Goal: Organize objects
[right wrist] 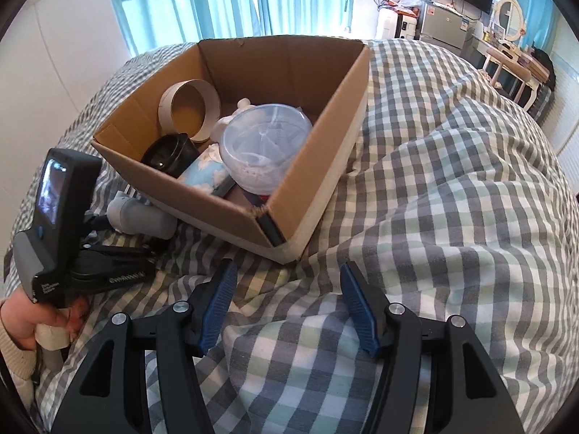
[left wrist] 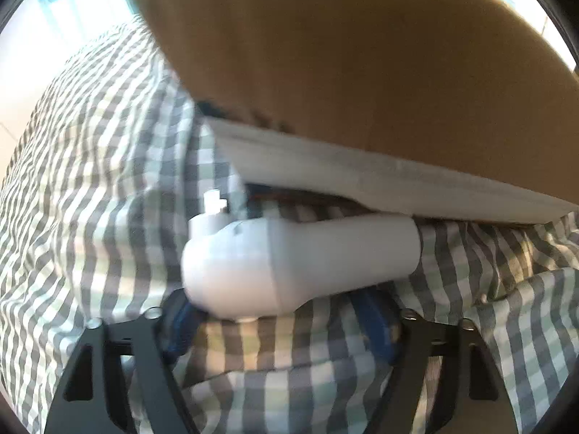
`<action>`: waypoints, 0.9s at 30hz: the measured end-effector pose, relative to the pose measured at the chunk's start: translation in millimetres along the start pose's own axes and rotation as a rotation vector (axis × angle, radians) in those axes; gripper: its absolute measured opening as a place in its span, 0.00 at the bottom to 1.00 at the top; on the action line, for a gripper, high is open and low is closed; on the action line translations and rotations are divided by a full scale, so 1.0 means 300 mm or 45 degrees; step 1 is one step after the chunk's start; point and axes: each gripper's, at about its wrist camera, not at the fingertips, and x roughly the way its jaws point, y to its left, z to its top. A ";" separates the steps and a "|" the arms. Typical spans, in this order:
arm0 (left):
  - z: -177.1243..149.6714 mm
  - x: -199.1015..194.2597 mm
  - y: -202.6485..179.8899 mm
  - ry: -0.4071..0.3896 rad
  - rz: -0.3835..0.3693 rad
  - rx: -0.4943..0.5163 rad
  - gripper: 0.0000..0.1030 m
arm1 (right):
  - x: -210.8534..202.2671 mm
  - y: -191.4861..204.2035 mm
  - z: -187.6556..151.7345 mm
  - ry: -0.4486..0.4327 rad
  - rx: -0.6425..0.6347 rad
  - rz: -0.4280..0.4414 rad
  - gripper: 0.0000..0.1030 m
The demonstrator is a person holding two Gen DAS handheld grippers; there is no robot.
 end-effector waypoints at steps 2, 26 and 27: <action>-0.013 -0.023 0.014 0.001 -0.007 -0.019 0.63 | -0.002 -0.002 -0.005 -0.006 0.005 0.011 0.58; -0.059 -0.240 0.273 -0.040 -0.024 -0.216 0.38 | -0.064 0.301 0.039 -0.020 -0.330 0.290 0.57; -0.045 -0.244 0.262 -0.039 -0.016 -0.227 0.38 | -0.052 0.342 0.048 -0.012 -0.374 0.316 0.57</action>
